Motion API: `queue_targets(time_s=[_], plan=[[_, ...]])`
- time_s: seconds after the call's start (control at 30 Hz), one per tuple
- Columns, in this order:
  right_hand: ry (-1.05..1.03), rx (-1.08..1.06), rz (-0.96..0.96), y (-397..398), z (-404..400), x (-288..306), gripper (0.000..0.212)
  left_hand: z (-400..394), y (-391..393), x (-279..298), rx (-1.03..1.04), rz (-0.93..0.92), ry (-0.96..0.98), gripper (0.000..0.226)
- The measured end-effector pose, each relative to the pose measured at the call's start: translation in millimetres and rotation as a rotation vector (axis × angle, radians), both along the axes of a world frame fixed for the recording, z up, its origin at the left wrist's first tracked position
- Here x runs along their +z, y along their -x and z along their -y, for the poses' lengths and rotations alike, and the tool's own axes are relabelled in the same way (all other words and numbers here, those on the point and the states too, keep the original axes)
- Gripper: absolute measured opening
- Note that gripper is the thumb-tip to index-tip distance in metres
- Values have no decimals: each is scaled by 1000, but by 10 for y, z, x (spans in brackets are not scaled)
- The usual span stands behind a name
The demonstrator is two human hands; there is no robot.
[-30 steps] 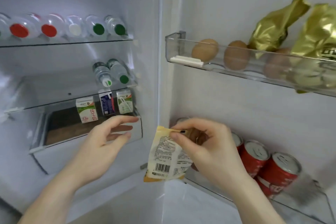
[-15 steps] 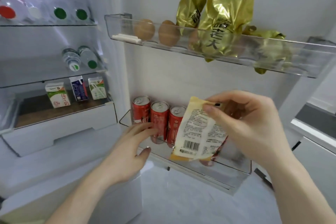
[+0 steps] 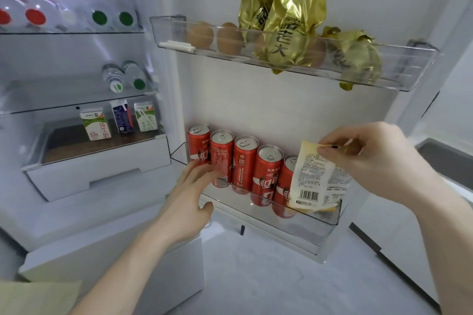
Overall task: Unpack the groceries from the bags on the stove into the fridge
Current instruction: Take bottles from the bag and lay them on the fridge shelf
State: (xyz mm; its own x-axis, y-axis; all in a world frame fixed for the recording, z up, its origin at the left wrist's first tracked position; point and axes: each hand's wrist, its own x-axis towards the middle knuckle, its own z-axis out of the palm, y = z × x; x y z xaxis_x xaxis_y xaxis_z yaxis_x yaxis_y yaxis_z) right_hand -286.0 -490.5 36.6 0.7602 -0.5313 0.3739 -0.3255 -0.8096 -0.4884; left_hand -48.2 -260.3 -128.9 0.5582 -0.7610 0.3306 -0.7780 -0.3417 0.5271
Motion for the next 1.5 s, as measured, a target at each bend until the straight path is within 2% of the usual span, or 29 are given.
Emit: queue_targets(time_s=[0.17,0.23,0.33,0.4,0.53,0.7,0.87,1.07,1.2,1.3,1.5], plan=[[44,57,-326,-96,109,-127,19,4,2,0,15,-6,-16,77],[38,72,-387,-119,109,-181,18,4,5,1,16,-1,-19,77],[55,25,-293,-145,82,-217,11,13,10,0,18,9,-11,77],[48,10,-192,-141,26,-221,15,16,11,-10,16,10,-3,78],[-16,52,-51,-111,-248,-229,9,21,5,-44,16,4,4,79],[-79,137,-52,-113,-525,-293,13,15,2,-26,5,-3,-30,80],[-124,37,-57,-89,-486,-339,19,-25,-30,-14,-30,8,-63,84],[-117,12,43,-189,-664,-320,23,-81,-67,49,-84,-37,-77,85],[-191,154,4,-305,-938,-363,22,-304,-38,193,-83,-120,2,80],[-201,278,-69,-439,-1183,-543,21,-629,29,257,-45,-100,40,75],[-247,514,-219,-915,-1643,-895,26,-1429,29,141,209,-145,39,63]])
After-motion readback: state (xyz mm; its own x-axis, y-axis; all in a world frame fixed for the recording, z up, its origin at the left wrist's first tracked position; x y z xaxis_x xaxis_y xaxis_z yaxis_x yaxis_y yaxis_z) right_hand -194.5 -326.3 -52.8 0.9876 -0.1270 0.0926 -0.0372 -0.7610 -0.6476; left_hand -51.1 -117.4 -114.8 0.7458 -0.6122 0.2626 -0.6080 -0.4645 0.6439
